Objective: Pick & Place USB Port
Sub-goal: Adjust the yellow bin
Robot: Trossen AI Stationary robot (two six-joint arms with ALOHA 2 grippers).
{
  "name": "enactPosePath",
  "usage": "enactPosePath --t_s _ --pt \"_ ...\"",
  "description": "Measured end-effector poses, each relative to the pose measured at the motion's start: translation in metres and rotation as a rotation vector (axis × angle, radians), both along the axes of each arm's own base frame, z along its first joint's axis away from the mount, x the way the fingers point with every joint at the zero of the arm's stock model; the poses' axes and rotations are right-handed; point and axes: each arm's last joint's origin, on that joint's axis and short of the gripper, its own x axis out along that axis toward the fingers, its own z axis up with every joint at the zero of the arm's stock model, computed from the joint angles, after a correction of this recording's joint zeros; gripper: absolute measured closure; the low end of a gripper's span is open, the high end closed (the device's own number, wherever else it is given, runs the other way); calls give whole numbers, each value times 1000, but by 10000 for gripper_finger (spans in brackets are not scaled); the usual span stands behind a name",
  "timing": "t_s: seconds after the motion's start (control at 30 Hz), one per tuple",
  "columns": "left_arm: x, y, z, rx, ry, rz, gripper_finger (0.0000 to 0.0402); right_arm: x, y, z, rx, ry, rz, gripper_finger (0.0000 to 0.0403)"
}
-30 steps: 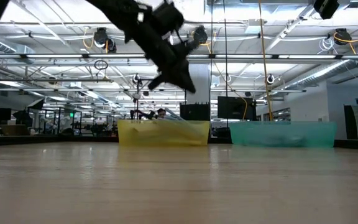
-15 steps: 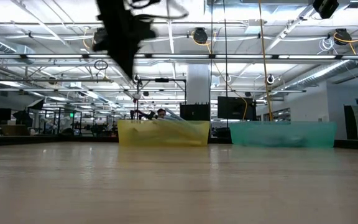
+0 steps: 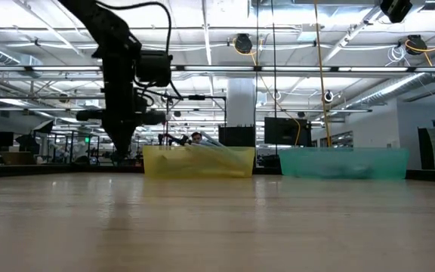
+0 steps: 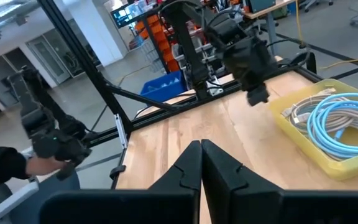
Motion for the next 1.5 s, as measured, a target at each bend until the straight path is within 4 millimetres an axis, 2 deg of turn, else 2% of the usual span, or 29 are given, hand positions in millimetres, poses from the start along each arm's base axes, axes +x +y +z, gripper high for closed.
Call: enactPosePath --t_s 0.17,0.4,0.67,0.83,1.13,1.33,1.5 --pt "-3 27 3 42 -85 26 401 0 0 0 11 0 -1 403" --pt "-8 54 7 87 -199 59 401 0 0 0 18 0 1 403" --pt "-2 66 11 126 -322 41 401 0 1 0 28 0 20 403" --pt "11 69 4 101 -401 -25 401 0 1 0 25 -1 20 403" --pt "36 65 -15 38 -427 -83 401 0 1 0 24 0 21 403" --pt "66 75 -10 49 -448 -141 401 0 1 0 29 1 21 403" --pt "83 84 -1 44 -370 -165 402 0 1 0 29 1 21 403"
